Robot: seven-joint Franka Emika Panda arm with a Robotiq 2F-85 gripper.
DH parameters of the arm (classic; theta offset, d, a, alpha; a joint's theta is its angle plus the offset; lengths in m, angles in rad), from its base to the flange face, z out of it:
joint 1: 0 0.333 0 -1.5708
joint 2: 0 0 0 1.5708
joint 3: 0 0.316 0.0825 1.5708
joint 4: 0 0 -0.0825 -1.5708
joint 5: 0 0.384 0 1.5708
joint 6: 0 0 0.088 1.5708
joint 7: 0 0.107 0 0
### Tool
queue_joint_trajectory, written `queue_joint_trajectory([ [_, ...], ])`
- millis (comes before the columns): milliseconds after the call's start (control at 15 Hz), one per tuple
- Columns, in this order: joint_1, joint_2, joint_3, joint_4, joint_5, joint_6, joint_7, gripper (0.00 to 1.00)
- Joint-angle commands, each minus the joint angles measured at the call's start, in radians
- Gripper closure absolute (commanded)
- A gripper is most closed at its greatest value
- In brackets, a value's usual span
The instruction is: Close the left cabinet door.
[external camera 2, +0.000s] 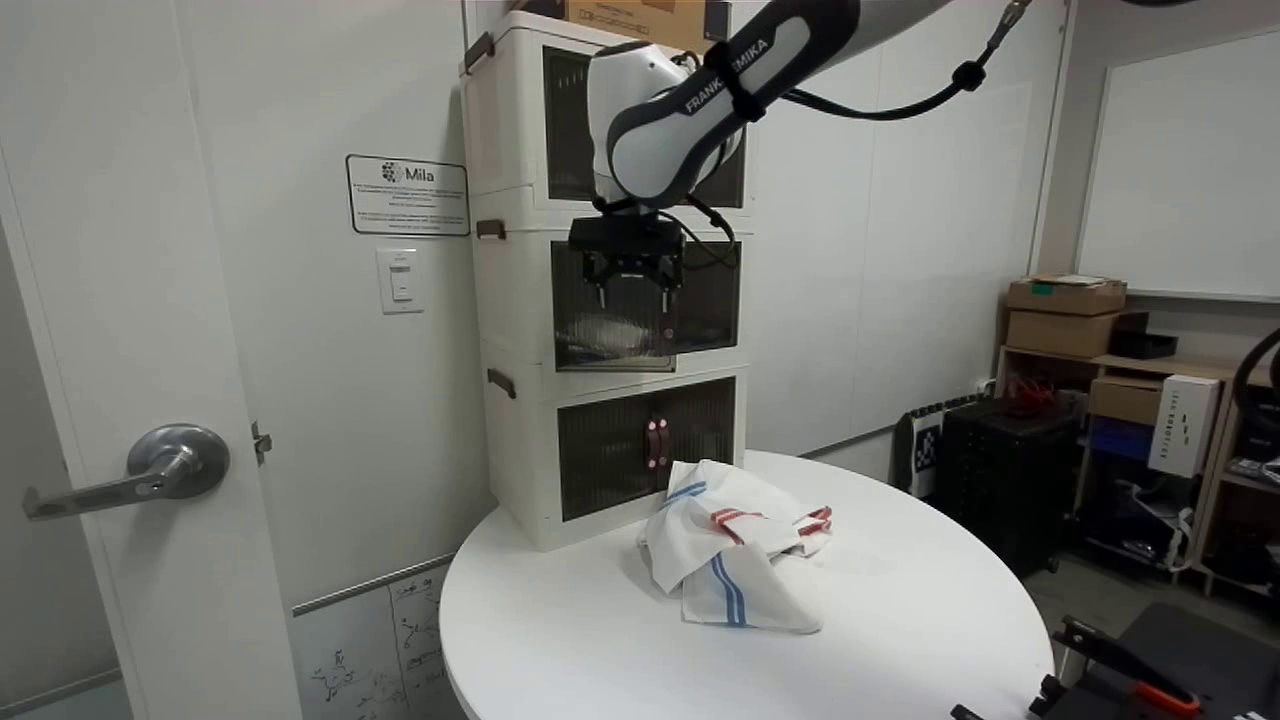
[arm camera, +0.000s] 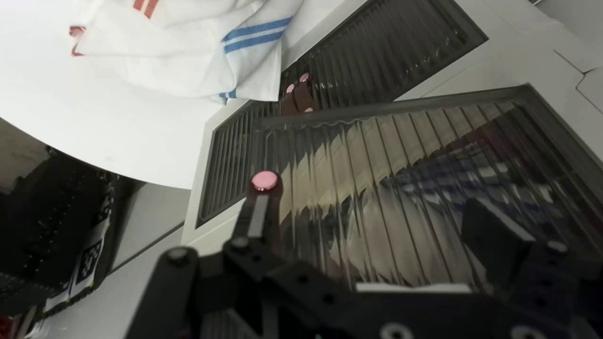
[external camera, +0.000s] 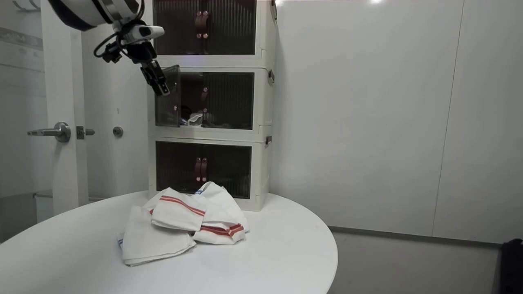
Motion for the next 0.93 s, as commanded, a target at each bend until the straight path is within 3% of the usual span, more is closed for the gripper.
queue_joint_trajectory([
  [0,0.024,0.077,-0.044,0.097,-0.046,0.028,-0.084,0.00],
  [533,0.030,0.204,-0.107,0.270,-0.038,0.042,-0.241,0.00],
  [867,0.044,0.212,-0.124,0.286,-0.027,0.040,-0.292,0.00],
])
